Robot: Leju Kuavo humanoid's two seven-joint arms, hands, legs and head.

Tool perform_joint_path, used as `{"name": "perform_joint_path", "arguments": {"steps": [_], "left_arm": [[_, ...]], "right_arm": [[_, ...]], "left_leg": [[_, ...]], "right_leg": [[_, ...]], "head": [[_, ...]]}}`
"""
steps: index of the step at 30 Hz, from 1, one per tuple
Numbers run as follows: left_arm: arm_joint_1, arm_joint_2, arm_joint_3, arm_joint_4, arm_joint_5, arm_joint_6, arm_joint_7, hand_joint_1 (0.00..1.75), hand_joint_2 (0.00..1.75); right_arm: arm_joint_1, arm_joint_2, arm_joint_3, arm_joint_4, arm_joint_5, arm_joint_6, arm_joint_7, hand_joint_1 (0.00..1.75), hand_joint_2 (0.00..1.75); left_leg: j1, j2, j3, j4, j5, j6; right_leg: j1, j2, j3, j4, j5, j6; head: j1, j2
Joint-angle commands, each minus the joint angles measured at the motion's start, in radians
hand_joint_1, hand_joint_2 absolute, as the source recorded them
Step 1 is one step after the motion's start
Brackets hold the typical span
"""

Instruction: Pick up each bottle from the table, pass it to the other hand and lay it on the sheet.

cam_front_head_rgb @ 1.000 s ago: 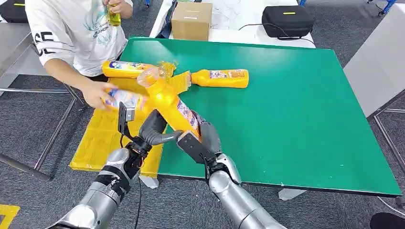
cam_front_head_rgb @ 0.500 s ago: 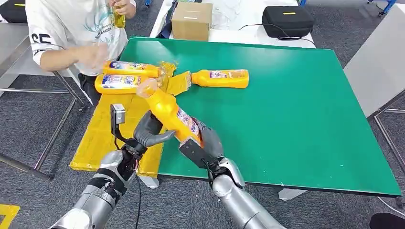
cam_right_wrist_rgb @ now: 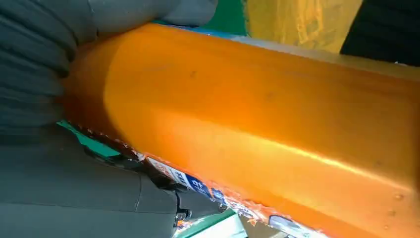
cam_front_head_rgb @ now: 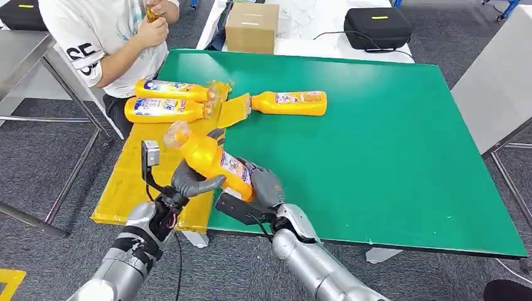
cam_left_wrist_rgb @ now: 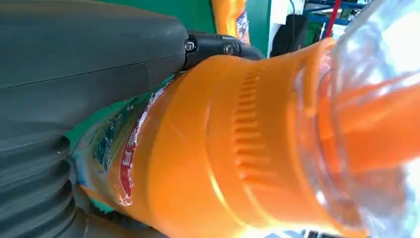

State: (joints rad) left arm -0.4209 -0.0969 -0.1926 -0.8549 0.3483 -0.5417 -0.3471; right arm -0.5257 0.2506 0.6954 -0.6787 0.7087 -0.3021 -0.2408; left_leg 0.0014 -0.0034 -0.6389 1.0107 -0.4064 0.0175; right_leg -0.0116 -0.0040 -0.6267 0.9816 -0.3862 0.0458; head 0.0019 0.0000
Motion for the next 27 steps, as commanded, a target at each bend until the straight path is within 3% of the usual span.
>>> {"name": "perform_joint_path", "arguments": {"steps": [1,8,9,10,18,27], "left_arm": [[-0.051,0.025,-0.026,0.048,-0.012,-0.02,-0.011,1.75,1.75],[-0.045,0.019,-0.012,0.037,-0.008,0.0,-0.009,1.75,1.75],[-0.037,0.016,-0.003,0.024,-0.006,0.009,-0.011,1.75,1.75],[-0.025,0.014,0.01,0.005,-0.006,0.033,-0.008,1.75,1.75],[0.026,0.004,0.097,-0.106,0.011,0.109,-0.023,1.75,1.75],[-0.059,0.061,0.152,-0.013,-0.227,0.366,-0.137,1.75,1.75]], "right_arm": [[-0.076,-0.006,0.097,0.127,0.034,0.04,0.026,1.75,1.75],[-0.071,-0.004,0.084,0.121,0.025,0.025,0.026,1.75,1.75],[-0.068,-0.005,0.076,0.115,0.024,0.013,0.032,1.1,1.75],[-0.058,-0.006,0.053,0.1,0.01,-0.007,0.036,0.0,1.75],[0.008,-0.03,-0.148,-0.042,-0.154,-0.058,-0.022,0.0,1.75],[0.132,-0.04,-0.284,-0.31,-0.349,-0.094,-0.135,0.0,1.75]], "left_leg": [[0.001,-0.001,0.004,0.0,-0.002,-0.001],[0.001,-0.001,0.007,0.001,-0.003,-0.001],[0.001,-0.001,0.006,0.0,-0.002,-0.001],[0.001,-0.001,0.004,0.0,-0.001,-0.001],[0.001,-0.002,0.003,0.0,-0.001,-0.001],[0.001,-0.001,0.003,0.0,-0.001,-0.001]], "right_leg": [[0.001,-0.001,0.005,0.0,-0.002,-0.001],[0.001,-0.001,0.007,0.001,-0.004,-0.002],[0.001,-0.001,0.006,0.0,-0.003,-0.002],[0.001,-0.001,0.004,-0.001,-0.002,-0.001],[0.001,-0.002,0.003,0.0,-0.002,-0.001],[0.001,-0.001,0.003,0.0,-0.002,-0.001]], "head": [[0.0,0.0],[0.0,0.0],[0.0,0.0],[0.0,0.0],[0.0,0.0],[0.0,0.0]]}}
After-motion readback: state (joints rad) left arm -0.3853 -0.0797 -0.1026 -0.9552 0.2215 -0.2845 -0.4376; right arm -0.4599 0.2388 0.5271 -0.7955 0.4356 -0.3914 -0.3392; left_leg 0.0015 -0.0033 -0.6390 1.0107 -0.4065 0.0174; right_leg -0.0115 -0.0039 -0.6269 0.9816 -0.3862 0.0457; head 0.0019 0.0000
